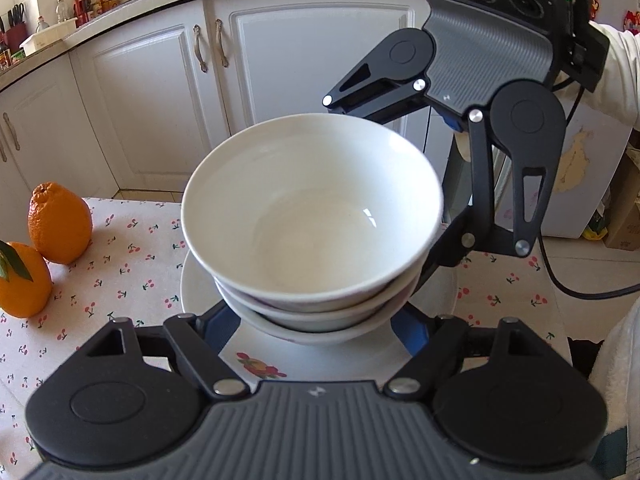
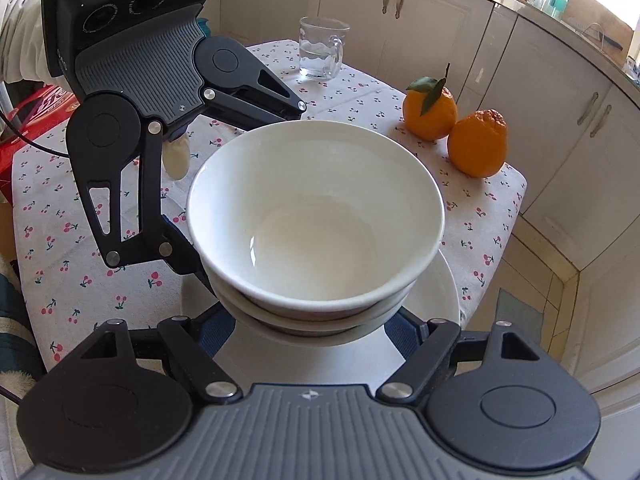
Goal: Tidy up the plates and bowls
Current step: 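Lift the bowl stack with both grippers and carry it over the plates, then lower the bowls onto the plate stack and open both grippers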
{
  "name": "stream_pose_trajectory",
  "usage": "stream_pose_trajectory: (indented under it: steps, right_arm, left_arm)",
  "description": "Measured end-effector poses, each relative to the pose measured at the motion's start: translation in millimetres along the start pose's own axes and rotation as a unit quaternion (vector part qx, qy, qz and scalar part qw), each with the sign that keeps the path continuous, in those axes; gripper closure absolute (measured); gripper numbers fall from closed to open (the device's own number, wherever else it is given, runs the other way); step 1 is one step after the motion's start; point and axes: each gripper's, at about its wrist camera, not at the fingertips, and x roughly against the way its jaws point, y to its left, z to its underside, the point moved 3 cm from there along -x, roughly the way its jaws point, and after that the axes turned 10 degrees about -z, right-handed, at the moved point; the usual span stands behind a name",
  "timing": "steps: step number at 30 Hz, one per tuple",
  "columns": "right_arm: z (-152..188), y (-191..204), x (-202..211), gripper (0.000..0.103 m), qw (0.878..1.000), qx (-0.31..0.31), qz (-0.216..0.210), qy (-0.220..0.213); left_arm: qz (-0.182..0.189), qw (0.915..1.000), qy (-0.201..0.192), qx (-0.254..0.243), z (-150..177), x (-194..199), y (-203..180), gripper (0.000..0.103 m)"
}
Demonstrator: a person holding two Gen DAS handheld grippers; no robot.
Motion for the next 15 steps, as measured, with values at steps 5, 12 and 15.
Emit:
stream_pose_trajectory:
  steps: [5, 12, 15]
  right_arm:
    - [1.3, -4.6, -0.7, 0.018, 1.000, -0.009, -0.006, -0.004]
    - [4.6, -10.1, -0.5, 0.018, 1.000, -0.023, -0.013, -0.004]
    - [5.6, -12.6, -0.6, 0.018, 0.999, -0.030, -0.016, -0.005]
  left_arm:
    - [0.005, 1.0000, 0.001, 0.004, -1.2, -3.9, 2.1, 0.022]
    - [0.012, 0.9999, -0.001, 0.008, -3.0, -6.8, 2.8, 0.022]
    - [0.012, 0.9999, -0.001, 0.012, -2.8, -7.6, 3.3, 0.022]
